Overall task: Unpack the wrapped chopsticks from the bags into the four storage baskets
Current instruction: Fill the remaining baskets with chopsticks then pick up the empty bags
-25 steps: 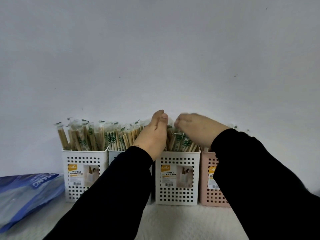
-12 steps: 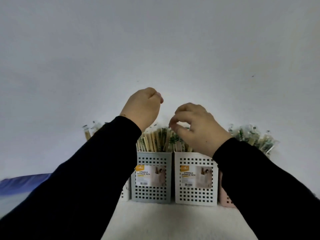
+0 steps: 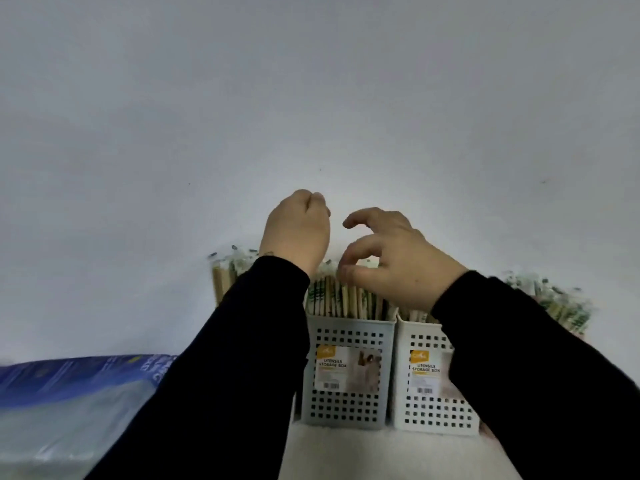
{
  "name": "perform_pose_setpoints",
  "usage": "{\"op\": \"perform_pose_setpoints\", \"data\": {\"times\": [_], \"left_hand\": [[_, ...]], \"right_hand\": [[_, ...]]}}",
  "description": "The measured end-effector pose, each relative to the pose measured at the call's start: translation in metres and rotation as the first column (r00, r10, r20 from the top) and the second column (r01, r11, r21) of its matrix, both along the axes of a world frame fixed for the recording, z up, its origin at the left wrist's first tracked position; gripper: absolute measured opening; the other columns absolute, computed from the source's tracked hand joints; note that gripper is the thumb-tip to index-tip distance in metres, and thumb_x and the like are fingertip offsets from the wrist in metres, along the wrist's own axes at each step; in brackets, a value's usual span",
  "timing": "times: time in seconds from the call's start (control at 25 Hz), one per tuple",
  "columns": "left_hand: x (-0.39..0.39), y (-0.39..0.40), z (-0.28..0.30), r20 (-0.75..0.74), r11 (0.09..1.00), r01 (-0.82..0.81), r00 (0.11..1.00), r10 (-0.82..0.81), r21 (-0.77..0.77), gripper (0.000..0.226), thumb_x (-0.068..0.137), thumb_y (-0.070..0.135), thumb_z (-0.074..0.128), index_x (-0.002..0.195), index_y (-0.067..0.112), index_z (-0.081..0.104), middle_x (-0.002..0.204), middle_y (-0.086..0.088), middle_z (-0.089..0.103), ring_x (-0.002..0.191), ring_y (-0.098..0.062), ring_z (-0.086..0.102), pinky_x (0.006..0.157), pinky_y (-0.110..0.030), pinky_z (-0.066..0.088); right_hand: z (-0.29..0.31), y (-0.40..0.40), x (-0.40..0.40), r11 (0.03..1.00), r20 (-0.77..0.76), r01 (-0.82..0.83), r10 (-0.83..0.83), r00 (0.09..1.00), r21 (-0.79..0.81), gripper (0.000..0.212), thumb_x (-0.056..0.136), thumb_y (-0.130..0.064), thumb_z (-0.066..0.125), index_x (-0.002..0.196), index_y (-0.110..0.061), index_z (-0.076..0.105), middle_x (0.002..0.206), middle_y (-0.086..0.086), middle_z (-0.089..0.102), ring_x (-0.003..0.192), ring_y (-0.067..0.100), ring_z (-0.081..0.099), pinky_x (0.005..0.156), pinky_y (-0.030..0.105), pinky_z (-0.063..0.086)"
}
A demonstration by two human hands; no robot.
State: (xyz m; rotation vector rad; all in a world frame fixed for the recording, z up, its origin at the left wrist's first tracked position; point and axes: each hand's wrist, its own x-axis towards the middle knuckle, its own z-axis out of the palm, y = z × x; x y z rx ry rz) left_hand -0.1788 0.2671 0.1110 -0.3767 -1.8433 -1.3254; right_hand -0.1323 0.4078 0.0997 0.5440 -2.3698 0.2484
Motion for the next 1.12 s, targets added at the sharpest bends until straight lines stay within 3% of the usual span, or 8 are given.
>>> {"op": "perform_pose_setpoints", "data": {"times": [0.16,0.36,0.44,0.56,0.64,0.76,0.96,1.12], "left_hand": [[-0.003,-0.018,0.001,-0.005,1.0,-0.001,1.0,0.001,0.003,0.033,0.096,0.021,0.038,0.09,0.002,0.064,0.091,-0.01,0.067,0.087,-0.025,0.059,0.076,-0.038,0.046],[-0.001,0.002,-0.013,0.024,0.928,-0.135,0.988,0.152,-0.347,0.036,0.096,0.031,0.036,0.106,0.015,0.066,0.104,-0.005,0.064,0.094,-0.023,0.058,0.08,-0.037,0.049],[-0.003,0.011,-0.023,0.031,0.844,-0.191,0.971,0.239,-0.501,0.041,0.097,0.036,0.03,0.115,0.018,0.062,0.115,-0.006,0.058,0.104,-0.027,0.055,0.091,-0.044,0.048],[-0.009,0.014,-0.036,0.193,0.714,-0.05,0.947,0.255,-0.699,0.04,0.101,0.03,0.026,0.119,0.013,0.057,0.123,-0.013,0.057,0.104,-0.027,0.052,0.091,-0.039,0.044],[-0.005,0.012,-0.036,0.213,0.767,-0.025,0.954,0.209,-0.641,0.041,0.102,0.031,0.025,0.122,0.014,0.056,0.127,-0.012,0.057,0.104,-0.024,0.053,0.09,-0.036,0.043],[0.002,0.008,-0.027,0.004,0.886,-0.141,0.987,0.16,-0.442,0.042,0.102,0.036,0.026,0.132,0.024,0.053,0.137,-0.001,0.05,0.123,-0.023,0.047,0.103,-0.038,0.038],[-0.01,0.015,-0.041,0.197,0.752,-0.01,0.963,0.186,-0.659,0.044,0.102,0.038,0.026,0.123,0.019,0.06,0.129,-0.008,0.058,0.111,-0.025,0.056,0.097,-0.039,0.045],[-0.003,0.013,-0.033,-0.015,0.881,-0.147,0.988,0.157,-0.45,0.041,0.102,0.036,0.028,0.129,0.019,0.054,0.132,-0.004,0.052,0.119,-0.023,0.05,0.102,-0.04,0.04]], "right_hand": [[-0.011,-0.003,-0.03,0.924,0.16,0.374,-0.382,0.91,0.077,0.023,0.089,-0.045,0.051,0.105,-0.042,0.068,0.148,-0.007,0.033,0.136,0.021,0.027,0.113,0.053,0.019],[-0.007,0.008,-0.027,0.929,-0.116,0.002,-0.048,0.992,-0.37,0.031,0.097,-0.032,0.044,0.118,-0.025,0.066,0.131,-0.001,0.052,0.124,0.016,0.045,0.101,0.025,0.032],[-0.008,0.012,-0.028,0.951,-0.159,0.089,-0.141,0.977,-0.295,0.035,0.099,-0.032,0.038,0.126,-0.023,0.058,0.134,0.003,0.05,0.127,0.02,0.043,0.105,0.03,0.033],[-0.025,0.009,-0.039,0.966,0.176,0.253,-0.259,0.95,0.058,0.04,0.099,-0.036,0.027,0.126,-0.025,0.055,0.132,0.006,0.054,0.115,0.025,0.054,0.098,0.041,0.045],[-0.025,0.009,-0.04,0.98,0.204,0.199,-0.198,0.959,0.014,0.041,0.1,-0.036,0.028,0.131,-0.028,0.053,0.137,0.004,0.052,0.119,0.023,0.053,0.101,0.04,0.043],[-0.011,0.013,-0.035,0.969,-0.083,0.091,-0.113,0.99,-0.228,0.044,0.1,-0.034,0.03,0.143,-0.028,0.04,0.15,0.0,0.036,0.138,0.02,0.033,0.113,0.038,0.03],[-0.025,0.012,-0.038,0.982,0.218,0.147,-0.171,0.961,0.122,0.04,0.097,-0.025,0.033,0.136,-0.028,0.044,0.142,0.004,0.048,0.122,0.024,0.05,0.1,0.037,0.043],[-0.013,0.015,-0.038,0.99,0.015,0.113,-0.112,0.994,-0.081,0.047,0.098,-0.024,0.034,0.144,-0.025,0.035,0.15,0.001,0.038,0.135,0.022,0.037,0.11,0.041,0.034]]}}
